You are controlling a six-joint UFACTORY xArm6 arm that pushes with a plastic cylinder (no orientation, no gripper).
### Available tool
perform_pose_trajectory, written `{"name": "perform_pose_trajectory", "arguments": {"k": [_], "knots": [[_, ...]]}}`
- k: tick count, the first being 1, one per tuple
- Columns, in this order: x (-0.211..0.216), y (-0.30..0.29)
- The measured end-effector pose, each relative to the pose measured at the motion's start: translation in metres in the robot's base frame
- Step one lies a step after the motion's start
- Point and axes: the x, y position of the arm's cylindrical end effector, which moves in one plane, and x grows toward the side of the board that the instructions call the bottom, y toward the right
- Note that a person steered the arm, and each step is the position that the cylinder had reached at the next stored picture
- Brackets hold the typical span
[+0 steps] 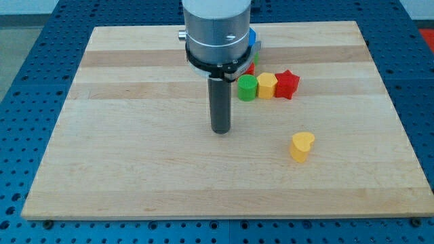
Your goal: Slightly push the green circle into the red circle
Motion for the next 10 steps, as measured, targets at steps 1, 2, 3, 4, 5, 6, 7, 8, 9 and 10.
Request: {"name": "perform_pose_trajectory", "arguments": {"k": [1,2,3,4,5,6,7,8,9,10], "knots": [[-0.01,0.02],[-0.027,0.033],[-0.038,0.042],[-0.039,0.044],[-0.042,0.044],[-0.048,0.044],[-0.048,0.044],[-0.05,0.044],[-0.055,0.044],[-0.056,0.045]]}}
